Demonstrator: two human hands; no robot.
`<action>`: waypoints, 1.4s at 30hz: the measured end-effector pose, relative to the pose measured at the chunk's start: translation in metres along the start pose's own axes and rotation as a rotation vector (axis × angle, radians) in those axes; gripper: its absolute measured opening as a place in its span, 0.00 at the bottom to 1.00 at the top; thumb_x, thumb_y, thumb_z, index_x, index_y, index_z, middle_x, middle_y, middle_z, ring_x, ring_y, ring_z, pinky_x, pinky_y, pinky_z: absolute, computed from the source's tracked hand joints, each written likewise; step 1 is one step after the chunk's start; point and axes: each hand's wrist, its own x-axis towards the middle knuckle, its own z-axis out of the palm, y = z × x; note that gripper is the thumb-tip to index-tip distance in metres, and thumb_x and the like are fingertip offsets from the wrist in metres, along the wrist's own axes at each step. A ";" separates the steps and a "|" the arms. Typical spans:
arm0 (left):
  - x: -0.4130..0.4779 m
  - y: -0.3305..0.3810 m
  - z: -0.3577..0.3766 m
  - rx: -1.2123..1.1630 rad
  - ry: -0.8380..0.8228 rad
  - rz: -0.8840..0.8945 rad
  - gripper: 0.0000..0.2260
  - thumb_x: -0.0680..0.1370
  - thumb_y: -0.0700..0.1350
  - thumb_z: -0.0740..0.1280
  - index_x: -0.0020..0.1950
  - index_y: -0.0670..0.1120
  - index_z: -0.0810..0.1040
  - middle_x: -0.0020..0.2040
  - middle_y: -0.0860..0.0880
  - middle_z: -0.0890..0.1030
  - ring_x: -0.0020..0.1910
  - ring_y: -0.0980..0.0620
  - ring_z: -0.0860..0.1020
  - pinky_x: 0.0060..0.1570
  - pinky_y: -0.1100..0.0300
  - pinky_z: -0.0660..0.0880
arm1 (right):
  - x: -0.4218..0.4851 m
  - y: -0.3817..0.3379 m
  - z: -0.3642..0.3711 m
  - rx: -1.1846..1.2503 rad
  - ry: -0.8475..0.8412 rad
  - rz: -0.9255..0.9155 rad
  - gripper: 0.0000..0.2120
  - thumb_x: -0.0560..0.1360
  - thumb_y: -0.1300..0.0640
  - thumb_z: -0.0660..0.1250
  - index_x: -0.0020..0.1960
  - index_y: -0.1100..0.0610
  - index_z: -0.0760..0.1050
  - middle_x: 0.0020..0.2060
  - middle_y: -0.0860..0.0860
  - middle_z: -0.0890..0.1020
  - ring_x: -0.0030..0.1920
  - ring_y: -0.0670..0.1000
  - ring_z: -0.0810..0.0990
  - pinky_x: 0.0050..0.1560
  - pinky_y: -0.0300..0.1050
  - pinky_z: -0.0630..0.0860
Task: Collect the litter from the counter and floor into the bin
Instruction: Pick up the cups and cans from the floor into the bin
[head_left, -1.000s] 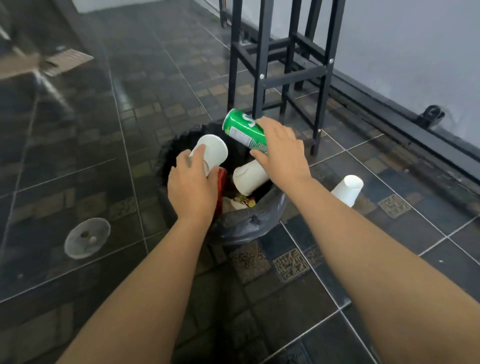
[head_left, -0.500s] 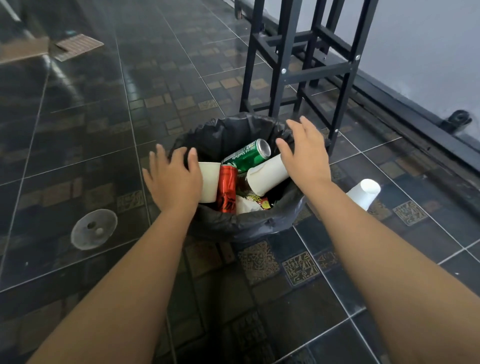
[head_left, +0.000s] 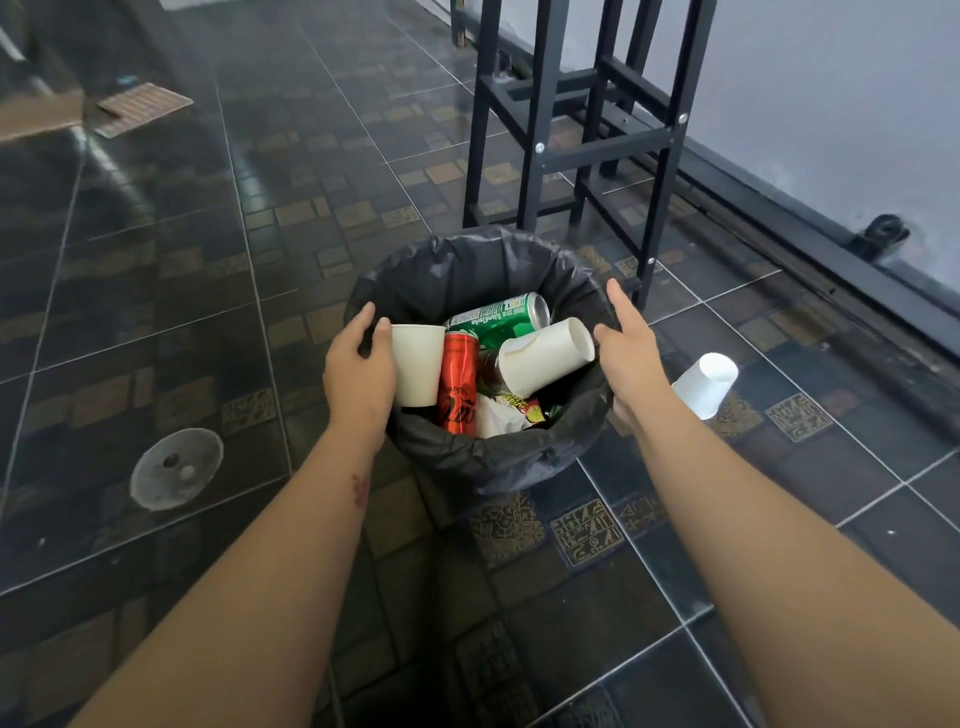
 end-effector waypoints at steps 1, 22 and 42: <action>-0.003 0.004 0.008 -0.017 -0.011 0.006 0.16 0.80 0.50 0.64 0.68 0.51 0.77 0.67 0.52 0.76 0.63 0.58 0.72 0.67 0.59 0.66 | 0.001 0.000 -0.010 -0.001 0.024 0.001 0.27 0.81 0.64 0.55 0.75 0.42 0.62 0.75 0.47 0.64 0.72 0.50 0.65 0.69 0.44 0.63; -0.024 0.030 0.091 0.792 -0.220 0.387 0.26 0.83 0.52 0.57 0.79 0.47 0.57 0.80 0.48 0.50 0.78 0.51 0.46 0.75 0.50 0.52 | 0.041 0.045 -0.111 -0.005 0.372 0.038 0.19 0.82 0.48 0.54 0.71 0.48 0.68 0.68 0.48 0.74 0.63 0.49 0.73 0.70 0.48 0.64; -0.017 0.022 0.093 0.928 -0.193 0.359 0.30 0.81 0.57 0.59 0.79 0.52 0.54 0.80 0.54 0.47 0.77 0.57 0.45 0.71 0.52 0.55 | 0.109 0.129 -0.143 -1.110 0.125 -0.009 0.29 0.79 0.49 0.62 0.77 0.49 0.55 0.77 0.53 0.57 0.74 0.61 0.59 0.72 0.58 0.58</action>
